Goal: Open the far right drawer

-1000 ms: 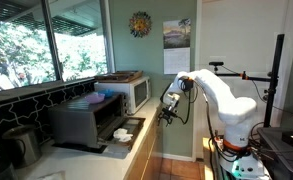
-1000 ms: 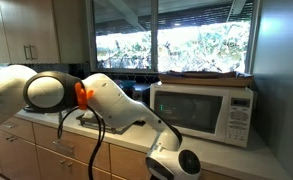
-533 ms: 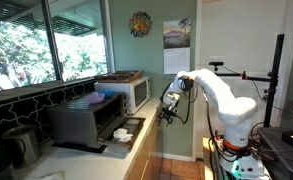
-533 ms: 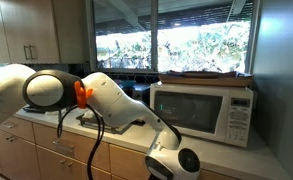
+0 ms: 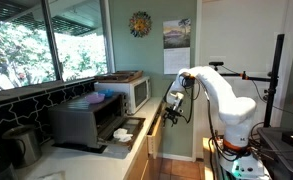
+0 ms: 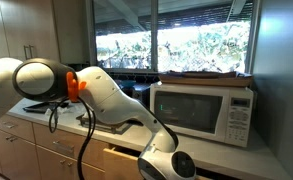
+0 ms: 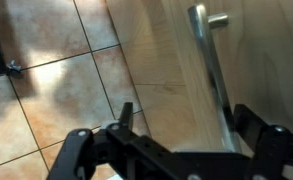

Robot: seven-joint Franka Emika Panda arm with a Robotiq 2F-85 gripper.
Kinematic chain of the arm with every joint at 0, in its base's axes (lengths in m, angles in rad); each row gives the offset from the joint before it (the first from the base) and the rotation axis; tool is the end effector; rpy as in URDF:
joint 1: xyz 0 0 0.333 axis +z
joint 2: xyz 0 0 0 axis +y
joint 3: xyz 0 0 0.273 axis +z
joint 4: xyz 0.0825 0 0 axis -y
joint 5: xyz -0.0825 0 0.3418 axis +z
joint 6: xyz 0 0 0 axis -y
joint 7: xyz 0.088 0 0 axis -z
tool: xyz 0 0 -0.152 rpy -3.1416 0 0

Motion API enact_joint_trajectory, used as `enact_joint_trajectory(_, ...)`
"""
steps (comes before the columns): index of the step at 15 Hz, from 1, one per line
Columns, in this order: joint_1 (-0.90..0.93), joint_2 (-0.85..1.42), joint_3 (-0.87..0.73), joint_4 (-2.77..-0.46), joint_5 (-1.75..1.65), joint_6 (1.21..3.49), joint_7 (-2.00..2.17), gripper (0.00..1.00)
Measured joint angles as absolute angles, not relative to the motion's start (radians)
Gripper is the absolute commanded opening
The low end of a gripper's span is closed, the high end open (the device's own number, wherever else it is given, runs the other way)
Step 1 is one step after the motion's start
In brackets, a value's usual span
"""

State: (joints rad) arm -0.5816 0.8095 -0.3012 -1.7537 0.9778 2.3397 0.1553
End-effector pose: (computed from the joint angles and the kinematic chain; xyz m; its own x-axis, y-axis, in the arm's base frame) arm 0.4003 -0.4288 0.0752 -0.0939 -0.9525 -0.2896 -0.9372 0.1827 -0.2970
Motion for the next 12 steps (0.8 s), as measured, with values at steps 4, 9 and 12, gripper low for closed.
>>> enact_joint_trajectory(4, -0.572, 0.724, -0.324, -1.917, 1.015, 2.462, 0.105, 1.0)
enact_joint_trajectory(9, -0.562, 0.594, -0.327, -2.082, 1.101, 2.705, -0.075, 1.0)
enact_joint_trajectory(12, -0.545, 0.456, -0.323, -2.129, 1.116, 2.839, -0.146, 1.0)
